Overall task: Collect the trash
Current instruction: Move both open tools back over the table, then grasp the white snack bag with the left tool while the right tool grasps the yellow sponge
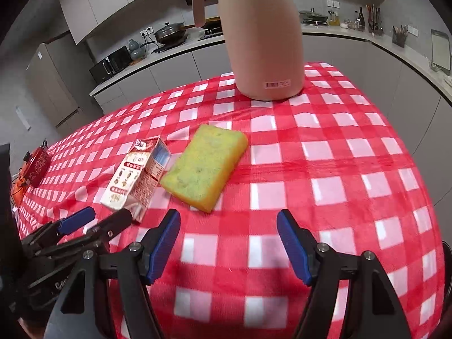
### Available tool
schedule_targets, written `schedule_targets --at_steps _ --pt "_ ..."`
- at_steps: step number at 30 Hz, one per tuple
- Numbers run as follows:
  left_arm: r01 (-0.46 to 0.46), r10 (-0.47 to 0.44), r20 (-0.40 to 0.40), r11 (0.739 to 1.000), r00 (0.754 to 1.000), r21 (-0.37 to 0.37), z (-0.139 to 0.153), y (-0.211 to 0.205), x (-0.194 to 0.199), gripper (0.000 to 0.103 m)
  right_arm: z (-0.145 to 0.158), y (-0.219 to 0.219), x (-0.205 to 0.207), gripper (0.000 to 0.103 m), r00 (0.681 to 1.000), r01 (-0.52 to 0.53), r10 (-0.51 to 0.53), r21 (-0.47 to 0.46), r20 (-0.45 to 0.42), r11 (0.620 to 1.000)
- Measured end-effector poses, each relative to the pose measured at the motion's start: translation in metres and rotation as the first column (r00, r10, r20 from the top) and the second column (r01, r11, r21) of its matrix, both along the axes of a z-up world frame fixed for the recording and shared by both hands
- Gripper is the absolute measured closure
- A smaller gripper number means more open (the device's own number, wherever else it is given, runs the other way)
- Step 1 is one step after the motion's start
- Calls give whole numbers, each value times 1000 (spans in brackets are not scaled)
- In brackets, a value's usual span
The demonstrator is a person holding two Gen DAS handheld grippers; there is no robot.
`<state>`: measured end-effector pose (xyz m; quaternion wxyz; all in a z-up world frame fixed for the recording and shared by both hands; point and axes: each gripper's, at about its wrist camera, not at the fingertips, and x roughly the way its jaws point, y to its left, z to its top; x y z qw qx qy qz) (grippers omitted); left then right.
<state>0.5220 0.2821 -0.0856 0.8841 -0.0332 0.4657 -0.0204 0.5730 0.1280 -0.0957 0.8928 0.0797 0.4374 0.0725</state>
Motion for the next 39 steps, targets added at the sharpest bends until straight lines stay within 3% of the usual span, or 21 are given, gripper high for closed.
schedule_targets --at_steps 11,20,33,39 --pt "-46 46 2 999 999 -26 3 34 10 30 -10 27 33 30 1000 -3 3 9 -20 1000" --pt "-21 21 -19 1000 1000 -11 -6 31 18 30 -25 38 46 30 999 -13 12 -28 -49 1000" --pt "11 -11 -34 1000 999 -14 -14 16 28 30 -28 -17 42 30 992 116 -119 -75 -37 990" --pt "6 -7 -35 1000 999 -5 -16 14 37 30 -19 -9 46 26 997 80 -80 -47 -2 996"
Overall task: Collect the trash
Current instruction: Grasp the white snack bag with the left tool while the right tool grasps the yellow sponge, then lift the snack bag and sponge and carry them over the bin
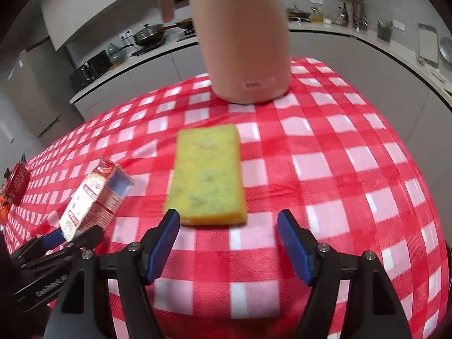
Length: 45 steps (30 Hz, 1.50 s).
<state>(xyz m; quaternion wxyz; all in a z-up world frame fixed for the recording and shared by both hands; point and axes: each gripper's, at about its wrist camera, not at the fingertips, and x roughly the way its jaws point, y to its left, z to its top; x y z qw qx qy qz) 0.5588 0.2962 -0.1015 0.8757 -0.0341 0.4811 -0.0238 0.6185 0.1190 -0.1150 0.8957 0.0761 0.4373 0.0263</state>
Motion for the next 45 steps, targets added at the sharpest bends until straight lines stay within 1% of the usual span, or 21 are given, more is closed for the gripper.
schedule_targets --at_steps 3,7,9,10,11,14,16,18,21,26,36,42,45 --pt "2 -2 9 1000 1000 11 0 -1 4 30 -2 6 8 25 1000 -10 10 6 1 1000" --pt "8 -8 27 1000 1000 6 -2 0 9 31 -7 15 22 25 1000 -18 18 -21 -14 1000" --pt "12 -12 30 1000 999 2 -3 -1 10 34 -10 17 27 25 1000 -20 19 -30 -19 999" --pt "16 -16 30 1000 999 0 -4 -1 10 38 -12 18 29 25 1000 -22 21 -36 -21 999" --pt "19 -19 36 1000 999 -2 -5 -1 10 40 -12 19 30 25 1000 -26 25 -47 -16 999" --pt "23 -22 54 1000 998 -6 -4 -3 8 45 -12 23 31 39 999 -45 45 -80 -4 996" --pt "23 -23 62 1000 998 -4 -2 -5 7 48 -12 22 30 43 999 -52 52 -78 3 996" --pt "25 -25 66 1000 998 -7 -1 -5 6 49 -10 22 27 51 998 -63 65 -82 13 995" --pt "26 -25 72 1000 997 -17 1 -6 1 51 -4 21 20 57 997 -69 72 -75 34 995" --pt "32 -31 81 999 996 -16 7 -9 -12 51 7 16 3 60 996 -71 74 -53 52 996" --pt "64 -61 101 998 993 -25 21 -24 -44 51 19 -1 -45 60 997 -57 58 -23 60 998" --pt "114 -109 129 993 986 -37 34 -53 -74 51 29 -27 -83 61 996 -37 38 -14 76 999" --pt "149 -142 141 988 980 -40 40 -79 -93 51 35 -45 -104 61 996 -25 26 -4 84 1000"
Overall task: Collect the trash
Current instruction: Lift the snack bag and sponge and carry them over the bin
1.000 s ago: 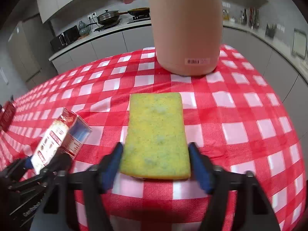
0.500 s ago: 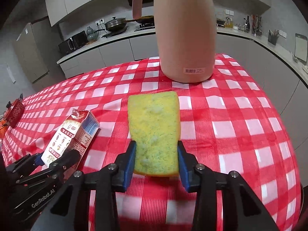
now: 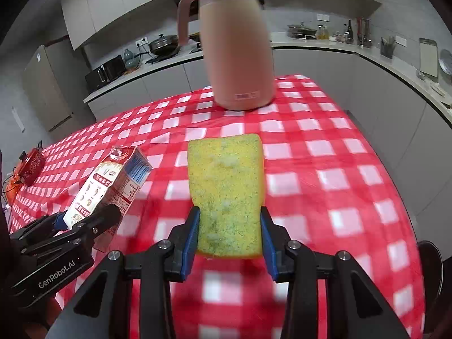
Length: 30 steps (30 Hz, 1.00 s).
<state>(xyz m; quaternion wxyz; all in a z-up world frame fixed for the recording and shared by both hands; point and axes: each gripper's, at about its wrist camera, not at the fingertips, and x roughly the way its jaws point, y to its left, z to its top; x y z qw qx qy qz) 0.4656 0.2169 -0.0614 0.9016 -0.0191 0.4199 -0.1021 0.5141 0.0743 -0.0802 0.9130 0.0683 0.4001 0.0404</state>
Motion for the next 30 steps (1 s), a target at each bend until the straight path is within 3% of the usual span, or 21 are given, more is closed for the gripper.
schedule_targets --at_steps 9,18,25,30 --pt "21 -20 23 1000 1000 -22 6 -90 -68 51 10 -101 -82 61 999 12 -13 39 35 999" --pt "92 -91 28 995 995 -45 9 -225 -132 51 14 -238 -169 61 996 55 -59 65 61 996" --pt "166 -169 -31 982 985 -92 -12 -330 -161 51 -6 -370 -227 61 989 146 -147 50 14 988" --pt "205 -216 -105 974 971 -100 -43 -383 -164 51 -28 -431 -244 61 977 209 -207 37 -45 977"
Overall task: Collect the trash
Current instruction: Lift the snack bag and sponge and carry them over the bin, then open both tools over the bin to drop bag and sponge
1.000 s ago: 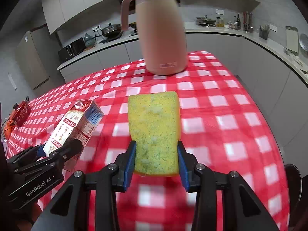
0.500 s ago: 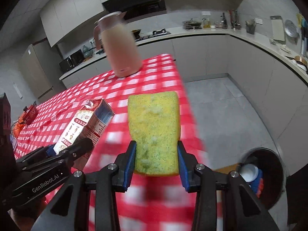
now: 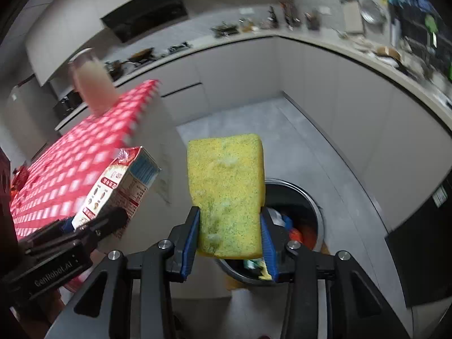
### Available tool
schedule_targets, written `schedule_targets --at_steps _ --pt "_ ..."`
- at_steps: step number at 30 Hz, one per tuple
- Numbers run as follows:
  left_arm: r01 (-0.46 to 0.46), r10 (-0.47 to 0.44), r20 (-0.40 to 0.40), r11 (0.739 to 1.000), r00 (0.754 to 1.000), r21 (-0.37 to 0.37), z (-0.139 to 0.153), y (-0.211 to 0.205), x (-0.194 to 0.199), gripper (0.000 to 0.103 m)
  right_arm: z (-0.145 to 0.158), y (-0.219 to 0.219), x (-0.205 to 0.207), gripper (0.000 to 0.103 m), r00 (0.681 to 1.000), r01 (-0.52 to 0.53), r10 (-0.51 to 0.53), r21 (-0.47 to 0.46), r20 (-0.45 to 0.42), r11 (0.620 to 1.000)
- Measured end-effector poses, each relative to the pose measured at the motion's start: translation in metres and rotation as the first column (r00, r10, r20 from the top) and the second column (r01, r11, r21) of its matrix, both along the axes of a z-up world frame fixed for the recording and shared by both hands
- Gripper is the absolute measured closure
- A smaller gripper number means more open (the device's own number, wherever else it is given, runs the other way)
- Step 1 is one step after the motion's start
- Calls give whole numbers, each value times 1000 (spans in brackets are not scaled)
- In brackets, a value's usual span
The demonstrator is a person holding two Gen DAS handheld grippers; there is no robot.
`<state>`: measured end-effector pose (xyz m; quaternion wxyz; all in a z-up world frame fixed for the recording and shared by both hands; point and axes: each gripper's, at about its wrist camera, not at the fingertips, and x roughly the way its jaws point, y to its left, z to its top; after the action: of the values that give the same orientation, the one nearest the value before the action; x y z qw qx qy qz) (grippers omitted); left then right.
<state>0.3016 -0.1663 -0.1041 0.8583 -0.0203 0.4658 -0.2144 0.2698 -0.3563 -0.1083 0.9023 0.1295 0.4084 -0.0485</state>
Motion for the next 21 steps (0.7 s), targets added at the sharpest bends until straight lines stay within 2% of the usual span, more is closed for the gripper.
schedule_targets --at_steps 6,12,13,15,17,21 --pt "24 -22 -29 998 999 54 -38 -39 3 51 -41 -37 3 60 998 26 -25 9 -59 1000" --pt "13 -8 -57 996 998 90 -76 -59 19 50 -82 -47 27 59 996 7 -5 17 -93 1000" --pt "14 -7 -66 996 998 91 -82 -63 22 50 -87 -49 30 57 995 5 -3 17 -96 1000" --pt "10 -2 -81 994 997 110 -96 -72 29 47 -102 -55 38 43 994 8 -7 16 -111 1000" --pt "9 4 -108 993 994 120 -106 -80 33 35 -112 -62 43 37 993 12 -11 8 -119 1000" --pt "2 14 -107 990 994 144 -103 -88 37 34 -107 -79 39 37 995 56 -54 24 -78 998"
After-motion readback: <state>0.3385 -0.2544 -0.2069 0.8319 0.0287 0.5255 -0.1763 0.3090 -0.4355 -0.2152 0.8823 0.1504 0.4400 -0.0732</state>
